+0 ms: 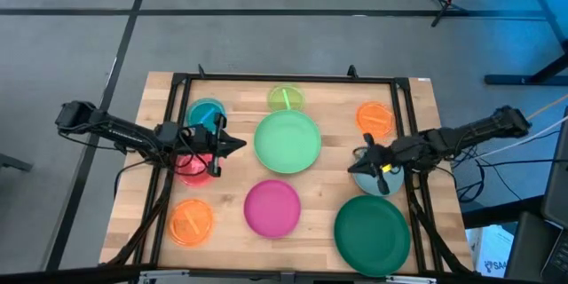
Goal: Stack plastic plates
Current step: Stack the dark green plate on top of the light green plate
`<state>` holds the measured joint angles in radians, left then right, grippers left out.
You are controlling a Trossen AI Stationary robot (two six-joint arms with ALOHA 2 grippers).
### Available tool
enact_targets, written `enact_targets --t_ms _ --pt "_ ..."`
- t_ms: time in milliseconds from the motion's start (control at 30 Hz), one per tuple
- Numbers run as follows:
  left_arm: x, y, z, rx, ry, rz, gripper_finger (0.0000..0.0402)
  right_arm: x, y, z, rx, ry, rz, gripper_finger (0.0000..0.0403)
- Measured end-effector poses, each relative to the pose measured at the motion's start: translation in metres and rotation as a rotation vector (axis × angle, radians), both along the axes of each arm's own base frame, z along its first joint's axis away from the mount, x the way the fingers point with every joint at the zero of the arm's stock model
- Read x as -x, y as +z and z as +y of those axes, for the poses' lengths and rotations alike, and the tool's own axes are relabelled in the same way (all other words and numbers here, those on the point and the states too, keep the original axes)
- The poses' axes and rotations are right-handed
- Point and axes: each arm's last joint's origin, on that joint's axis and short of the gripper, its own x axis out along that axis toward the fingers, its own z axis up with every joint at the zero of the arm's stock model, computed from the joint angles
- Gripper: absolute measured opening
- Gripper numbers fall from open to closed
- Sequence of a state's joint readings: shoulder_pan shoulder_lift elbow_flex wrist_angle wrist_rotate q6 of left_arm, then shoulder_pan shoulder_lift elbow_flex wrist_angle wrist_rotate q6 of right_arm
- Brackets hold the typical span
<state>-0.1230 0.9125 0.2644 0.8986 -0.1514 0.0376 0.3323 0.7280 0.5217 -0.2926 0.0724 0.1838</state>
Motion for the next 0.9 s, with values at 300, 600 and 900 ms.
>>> enact_targets --t_ms 300,600,900 --pt "-0.001 -0.001 0.002 0.005 0.021 0.005 0.0004 -0.012 -0.023 0.016 0.010 0.008 0.168 0.0062" --pt "-0.002 -0.004 0.002 0.010 0.020 0.043 0.0004 -0.025 -0.054 0.033 -0.031 0.101 0.385 0.0189" --pt "-0.003 -0.007 0.000 0.025 0.006 0.067 0.0004 -0.033 -0.080 0.039 -0.027 0.147 0.547 0.0209"
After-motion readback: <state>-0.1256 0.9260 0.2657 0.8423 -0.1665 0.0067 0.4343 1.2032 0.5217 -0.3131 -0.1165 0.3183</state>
